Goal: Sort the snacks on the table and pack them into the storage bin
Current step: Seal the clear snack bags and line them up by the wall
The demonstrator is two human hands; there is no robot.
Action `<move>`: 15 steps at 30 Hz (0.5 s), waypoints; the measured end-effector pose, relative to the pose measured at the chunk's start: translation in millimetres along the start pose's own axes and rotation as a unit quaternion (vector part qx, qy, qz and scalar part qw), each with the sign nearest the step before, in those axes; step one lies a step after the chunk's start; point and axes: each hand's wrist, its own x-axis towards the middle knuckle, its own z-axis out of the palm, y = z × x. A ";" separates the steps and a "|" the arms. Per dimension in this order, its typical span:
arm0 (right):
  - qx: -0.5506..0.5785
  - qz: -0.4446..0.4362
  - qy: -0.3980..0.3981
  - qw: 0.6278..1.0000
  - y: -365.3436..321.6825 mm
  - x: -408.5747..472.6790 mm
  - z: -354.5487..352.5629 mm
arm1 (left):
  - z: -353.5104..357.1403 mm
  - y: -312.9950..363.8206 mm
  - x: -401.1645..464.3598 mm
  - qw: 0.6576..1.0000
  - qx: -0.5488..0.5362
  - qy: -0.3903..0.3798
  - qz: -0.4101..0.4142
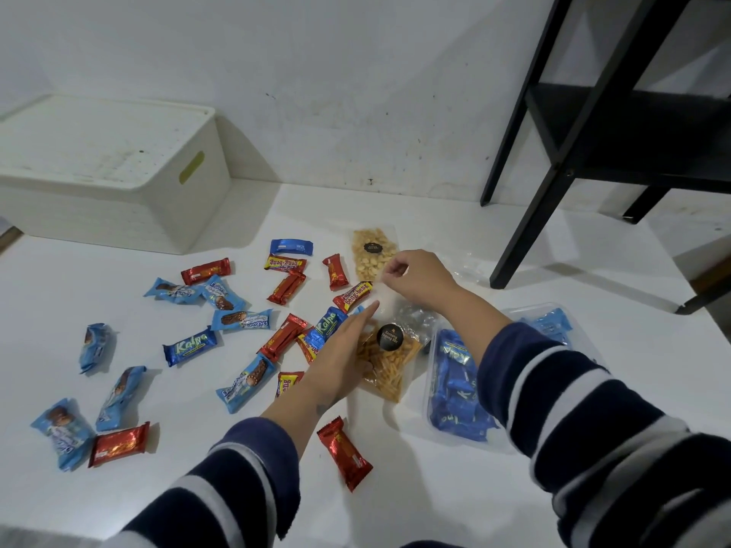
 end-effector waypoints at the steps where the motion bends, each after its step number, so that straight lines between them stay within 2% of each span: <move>1: -0.001 -0.004 0.001 1.000 0.0 0.1 0.1 | 0.0 0.5 -0.2 1.000 -0.001 -0.003 -0.003; 6: 0.015 -0.009 -0.018 1.000 4.9 -1.5 -2.7 | 1.1 -0.1 -1.2 1.000 -0.005 0.006 -0.017; 11: -0.055 0.036 -0.073 0.995 20.2 -11.9 -31.9 | -5.1 -10.5 -3.9 0.998 -0.019 0.001 -0.053; 15: -0.093 0.034 -0.060 0.993 27.9 -18.5 -36.2 | -2.0 -11.9 -1.7 0.997 -0.042 0.007 -0.059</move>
